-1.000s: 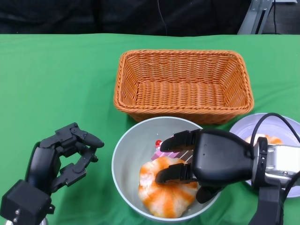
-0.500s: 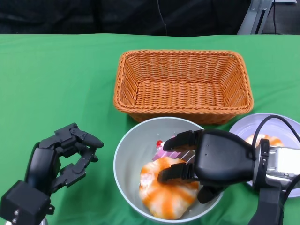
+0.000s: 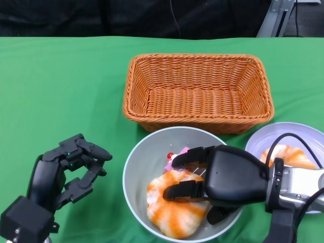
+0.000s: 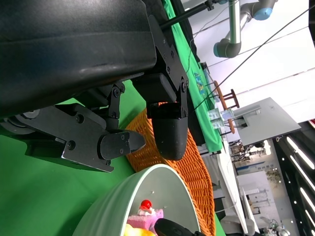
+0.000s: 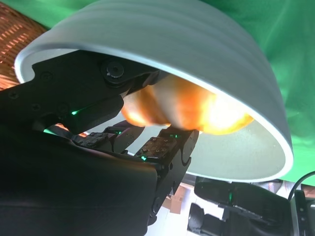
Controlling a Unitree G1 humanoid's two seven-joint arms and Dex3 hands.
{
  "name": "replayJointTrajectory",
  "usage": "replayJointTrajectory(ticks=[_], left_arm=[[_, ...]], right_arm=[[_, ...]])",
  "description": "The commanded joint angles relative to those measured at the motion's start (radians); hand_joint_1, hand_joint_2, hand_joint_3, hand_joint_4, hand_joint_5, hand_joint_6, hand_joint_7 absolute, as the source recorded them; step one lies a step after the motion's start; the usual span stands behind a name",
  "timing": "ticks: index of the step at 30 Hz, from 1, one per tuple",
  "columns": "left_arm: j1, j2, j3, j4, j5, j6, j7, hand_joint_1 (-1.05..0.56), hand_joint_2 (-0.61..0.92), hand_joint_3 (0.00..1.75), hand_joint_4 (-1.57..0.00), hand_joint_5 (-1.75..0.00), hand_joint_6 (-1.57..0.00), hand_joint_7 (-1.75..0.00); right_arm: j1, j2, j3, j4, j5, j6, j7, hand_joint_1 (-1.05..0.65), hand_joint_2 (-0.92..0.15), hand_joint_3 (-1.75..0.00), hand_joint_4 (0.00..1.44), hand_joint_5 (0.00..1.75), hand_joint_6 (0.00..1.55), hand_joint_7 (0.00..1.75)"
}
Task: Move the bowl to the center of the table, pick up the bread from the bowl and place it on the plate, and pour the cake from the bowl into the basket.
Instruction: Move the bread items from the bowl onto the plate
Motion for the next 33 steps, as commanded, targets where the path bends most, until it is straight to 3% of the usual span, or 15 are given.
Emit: replayJointTrajectory(ticks=[1,8,13,19,23,24,25,28,33], left_arm=[[0.009,0.010,0.002,-0.004,0.005,-0.011,0.006,0.00,0.87,0.51,-0.74,-1.39,-0.80,-1.03],[0.006,0.006,0.003,0.001,-0.002,-0.013,0.000,-0.01,0.87,0.52,-0.75,-1.39,-0.80,-1.03],[0.007,0.006,0.004,0.001,0.000,-0.013,0.002,0.00,0.86,0.53,-0.75,-1.39,-0.80,-1.03],[0.004,0.009,0.006,0.010,0.003,-0.026,0.002,0.02,0.84,0.57,-0.76,-1.37,-0.81,-1.03],[0.000,0.011,0.007,0.024,0.005,-0.038,0.003,0.02,0.82,0.61,-0.76,-1.37,-0.81,-1.04],[0.000,0.010,0.007,0.023,0.007,-0.036,0.005,0.02,0.82,0.62,-0.77,-1.37,-0.81,-1.04],[0.000,0.010,0.007,0.022,0.009,-0.034,0.007,0.02,0.81,0.62,-0.77,-1.38,-0.81,-1.04],[-0.001,0.013,0.007,0.027,0.024,-0.044,0.019,0.02,0.79,0.66,-0.77,-1.37,-0.81,-1.04],[0.000,0.007,0.008,0.021,0.022,-0.034,0.018,0.03,0.75,0.75,-0.78,-1.37,-0.81,-1.05]], right_arm=[[-0.006,0.000,0.016,0.020,-0.014,0.006,0.000,-0.84,-0.84,0.00,0.57,0.01,0.61,0.01],[-0.010,0.012,0.035,0.039,-0.026,0.029,-0.021,-0.82,-0.84,0.00,0.59,0.01,0.65,0.01],[-0.011,0.022,0.049,0.064,-0.025,0.035,-0.056,-0.76,-0.83,0.00,0.70,0.06,0.71,0.02],[-0.019,0.054,0.062,0.134,-0.018,0.000,-0.190,-0.35,-0.82,-0.01,1.04,0.14,0.96,0.05],[-0.024,0.073,0.068,0.172,-0.018,-0.010,-0.262,-0.33,-0.85,-0.02,1.15,0.18,1.05,0.07],[-0.024,0.077,0.069,0.180,-0.018,-0.011,-0.280,-0.33,-0.86,-0.01,1.15,0.27,1.09,0.06],[-0.025,0.080,0.071,0.186,-0.018,-0.011,-0.293,-0.32,-0.86,0.00,1.04,0.60,1.13,0.05],[-0.031,0.080,0.078,0.195,-0.024,-0.011,-0.317,-0.30,-0.85,0.00,0.87,1.10,1.20,0.06],[-0.035,0.081,0.086,0.210,-0.015,-0.015,-0.341,-0.28,-0.83,0.00,0.85,1.12,1.21,0.06]])
